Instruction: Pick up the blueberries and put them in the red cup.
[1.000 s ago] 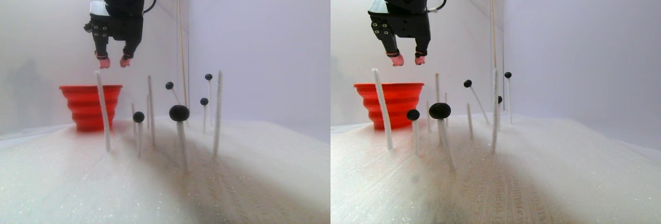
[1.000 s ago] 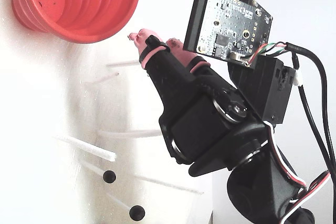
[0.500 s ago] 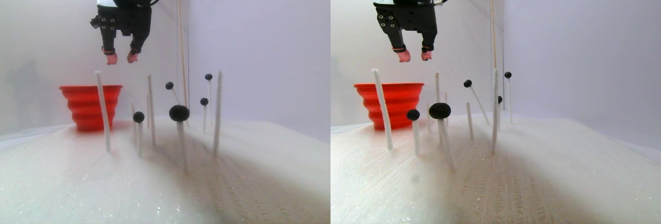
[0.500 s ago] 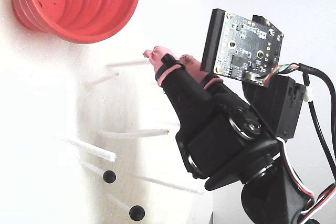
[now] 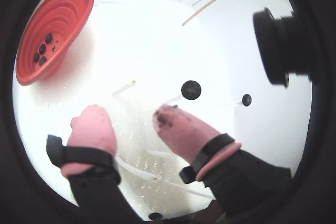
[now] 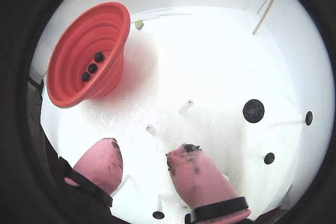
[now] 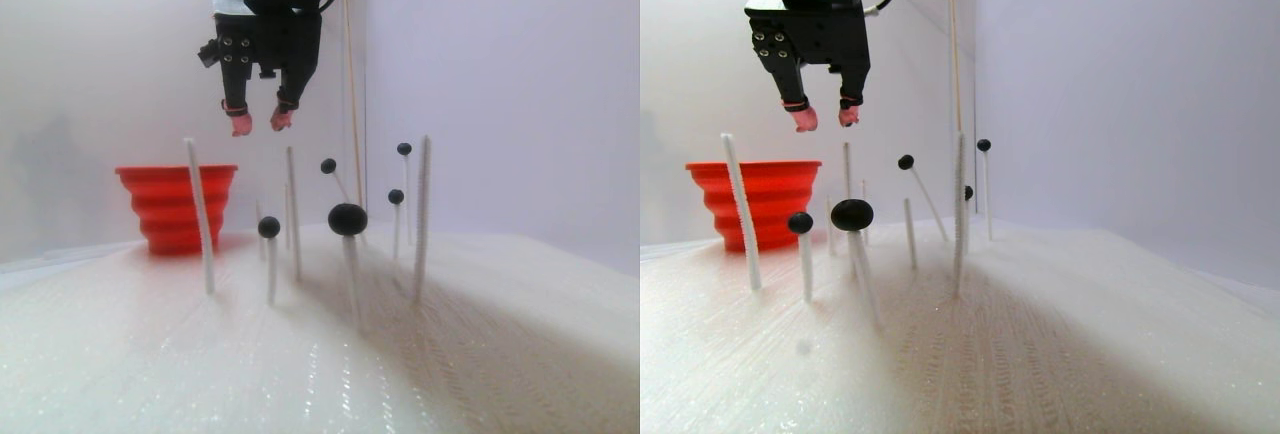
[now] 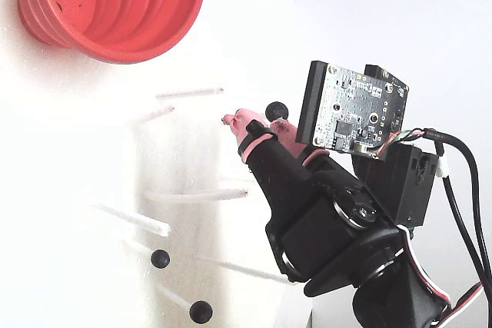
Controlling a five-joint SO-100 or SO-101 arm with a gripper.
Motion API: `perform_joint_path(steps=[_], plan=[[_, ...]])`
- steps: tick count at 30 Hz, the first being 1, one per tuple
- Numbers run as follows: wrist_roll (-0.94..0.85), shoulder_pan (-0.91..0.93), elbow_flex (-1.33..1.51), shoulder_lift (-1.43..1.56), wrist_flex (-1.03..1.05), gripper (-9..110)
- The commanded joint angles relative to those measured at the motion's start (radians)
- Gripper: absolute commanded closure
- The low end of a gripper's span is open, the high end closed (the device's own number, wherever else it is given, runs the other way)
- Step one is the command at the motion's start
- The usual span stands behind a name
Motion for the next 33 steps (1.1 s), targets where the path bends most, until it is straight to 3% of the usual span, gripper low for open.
perform_joint_path(steps=[1, 33], plan=[[-0.006, 0.018, -0.014, 0.15, 0.0, 85], [-0.048, 0.161, 0.147, 0.313, 0.057, 85]])
